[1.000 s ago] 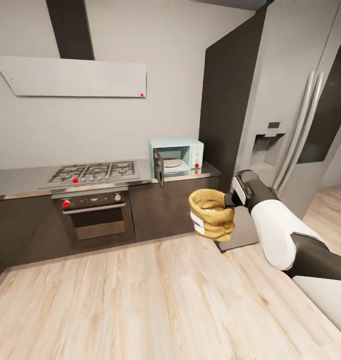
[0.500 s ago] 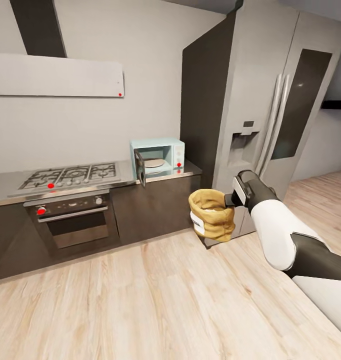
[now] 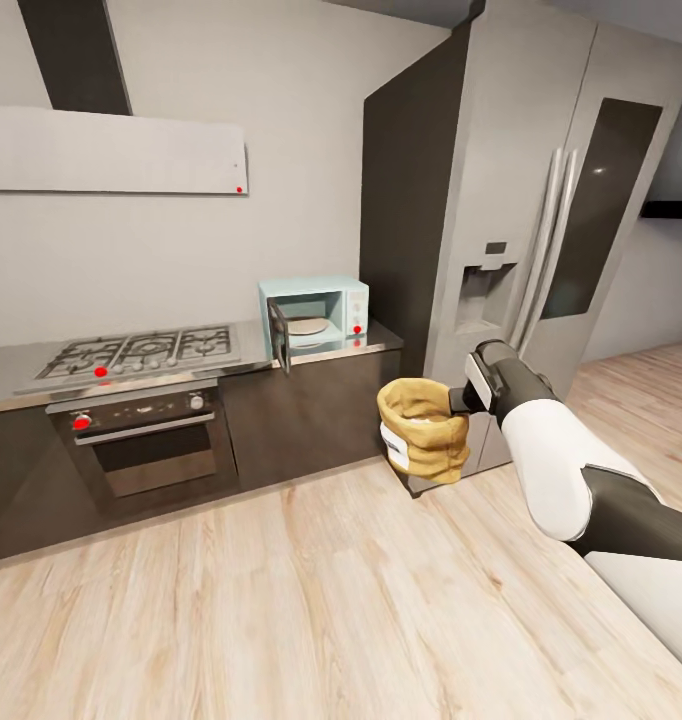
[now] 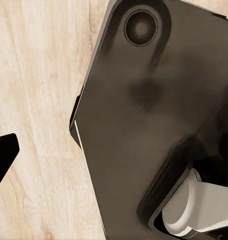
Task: In the kitchen, take the popcorn bag from the countertop, put it into the microwave, and heat it until the popcorn is cooked so the cooked popcorn ends up inside the bag.
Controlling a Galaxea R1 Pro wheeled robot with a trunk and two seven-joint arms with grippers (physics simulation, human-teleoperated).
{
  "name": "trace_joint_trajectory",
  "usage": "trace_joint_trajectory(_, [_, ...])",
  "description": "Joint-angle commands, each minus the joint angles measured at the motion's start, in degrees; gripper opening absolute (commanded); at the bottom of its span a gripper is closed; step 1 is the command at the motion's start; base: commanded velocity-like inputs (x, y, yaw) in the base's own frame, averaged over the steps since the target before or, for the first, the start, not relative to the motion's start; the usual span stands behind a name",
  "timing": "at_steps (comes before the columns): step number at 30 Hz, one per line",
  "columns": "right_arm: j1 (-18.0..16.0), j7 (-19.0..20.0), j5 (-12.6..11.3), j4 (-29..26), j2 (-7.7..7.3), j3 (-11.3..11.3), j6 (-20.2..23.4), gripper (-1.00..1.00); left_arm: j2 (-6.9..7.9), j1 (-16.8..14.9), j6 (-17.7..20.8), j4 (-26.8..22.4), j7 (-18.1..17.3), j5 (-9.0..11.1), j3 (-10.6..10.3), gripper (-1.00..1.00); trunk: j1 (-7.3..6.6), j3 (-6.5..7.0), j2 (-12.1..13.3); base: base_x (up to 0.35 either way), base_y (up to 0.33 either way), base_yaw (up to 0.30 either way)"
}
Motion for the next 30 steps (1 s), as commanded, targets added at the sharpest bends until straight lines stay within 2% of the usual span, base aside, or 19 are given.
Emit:
trace_joint_trajectory(1, [-0.05,-0.37,-0.15,-0.05,0.07,-0.43,0.11,-1.00,-0.02,0.01,-0.10,-0.08,0.18,0.21,0.06,1.00,0.01,-0.07,-0.05,0.000,0.000,0.000])
trace_joint_trajectory(11, [-0.05,-0.50,-0.13,-0.11,0.07,-0.43,0.11,-1.00,-0.10,0.01,-0.19,-0.08,0.26,0.23,0.07,1.00,0.01,-0.07,-0.05,0.028,-0.019,0.000])
trace_joint_trajectory(23, [-0.05,-0.45,-0.06,-0.69,0.43,-0.34,0.11,-1.00,-0.02,0.01,-0.17,-0.08,0.20,0.21,-0.06,1.00,0.01,-0.07,-0.05,0.238,-0.171,0.000])
trace_joint_trajectory(30, [-0.05,-0.45,-0.06,-0.75,0.86,-0.34,0.11,-1.00,0.04,0.01,-0.10,-0.08,0.15,0.21,-0.10,1.00,0.01,-0.07,-0.05,0.303,-0.030,0.000])
